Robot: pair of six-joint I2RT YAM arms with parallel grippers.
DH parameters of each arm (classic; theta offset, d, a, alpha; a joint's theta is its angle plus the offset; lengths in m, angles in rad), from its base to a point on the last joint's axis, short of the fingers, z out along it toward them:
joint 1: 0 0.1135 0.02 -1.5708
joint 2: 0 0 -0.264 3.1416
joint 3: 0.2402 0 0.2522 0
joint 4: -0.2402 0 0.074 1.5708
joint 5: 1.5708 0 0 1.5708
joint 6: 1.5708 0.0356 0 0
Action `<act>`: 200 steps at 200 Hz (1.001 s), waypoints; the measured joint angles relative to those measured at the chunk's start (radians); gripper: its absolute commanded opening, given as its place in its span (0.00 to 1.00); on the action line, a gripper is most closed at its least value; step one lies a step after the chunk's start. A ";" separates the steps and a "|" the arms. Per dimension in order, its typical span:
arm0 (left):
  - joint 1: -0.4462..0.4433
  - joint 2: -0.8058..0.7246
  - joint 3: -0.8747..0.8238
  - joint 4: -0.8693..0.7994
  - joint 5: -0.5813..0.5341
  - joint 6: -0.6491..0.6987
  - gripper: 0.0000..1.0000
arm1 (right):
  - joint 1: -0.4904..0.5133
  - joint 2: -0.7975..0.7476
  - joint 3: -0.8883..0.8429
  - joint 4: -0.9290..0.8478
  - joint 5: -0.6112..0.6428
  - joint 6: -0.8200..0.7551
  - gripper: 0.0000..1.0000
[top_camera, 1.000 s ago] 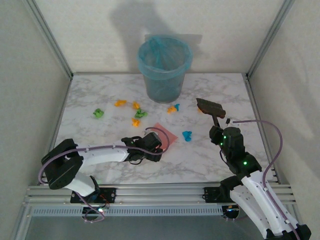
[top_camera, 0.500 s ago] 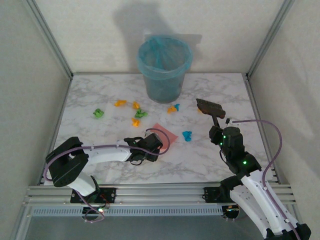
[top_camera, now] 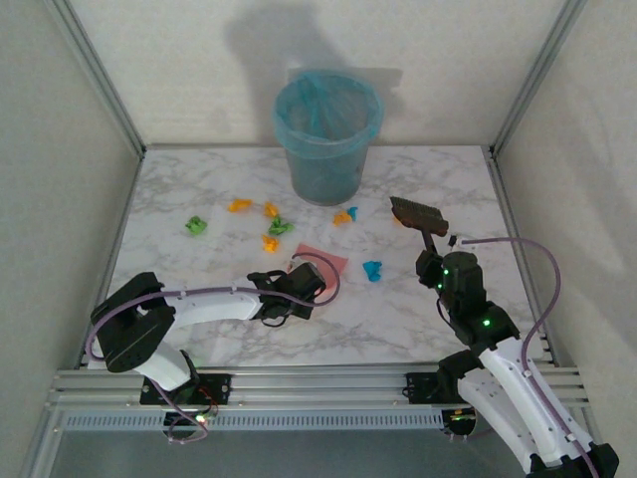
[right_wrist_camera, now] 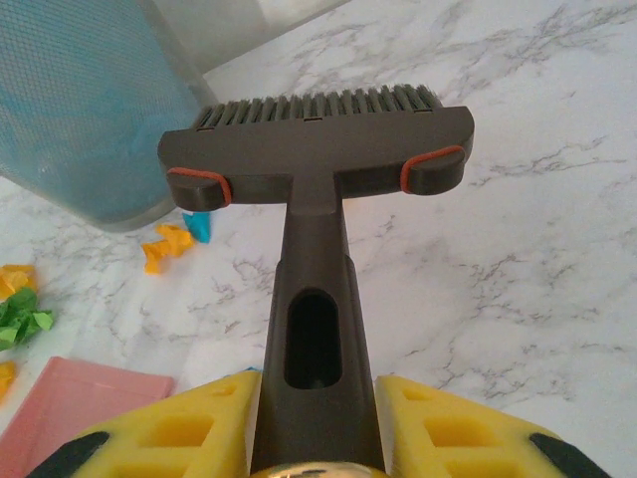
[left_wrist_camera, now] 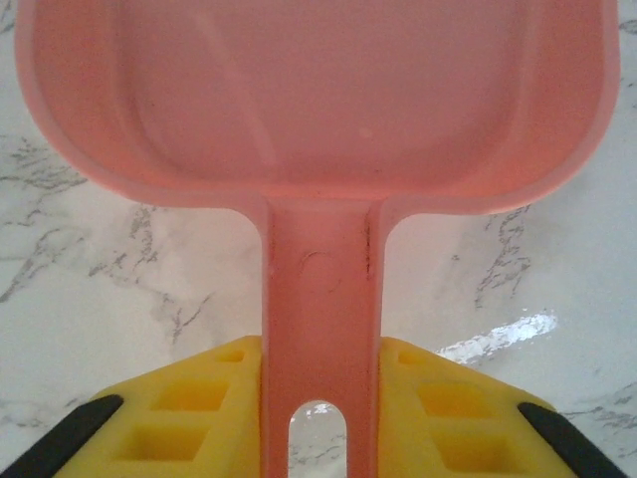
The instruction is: Sweep away the paper scraps from the table
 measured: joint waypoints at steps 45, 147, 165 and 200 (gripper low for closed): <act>0.000 -0.008 0.006 0.000 0.000 0.000 0.00 | 0.000 0.017 -0.031 0.032 -0.011 0.019 0.00; -0.009 -0.177 0.070 -0.077 -0.039 0.002 0.00 | 0.000 0.014 -0.112 0.072 0.039 0.103 0.00; -0.011 -0.222 0.075 -0.080 -0.048 0.006 0.00 | 0.000 0.003 -0.112 0.074 0.047 0.111 0.00; -0.023 -0.303 0.051 -0.091 -0.052 0.009 0.00 | 0.000 -0.008 -0.111 0.063 0.105 0.113 0.00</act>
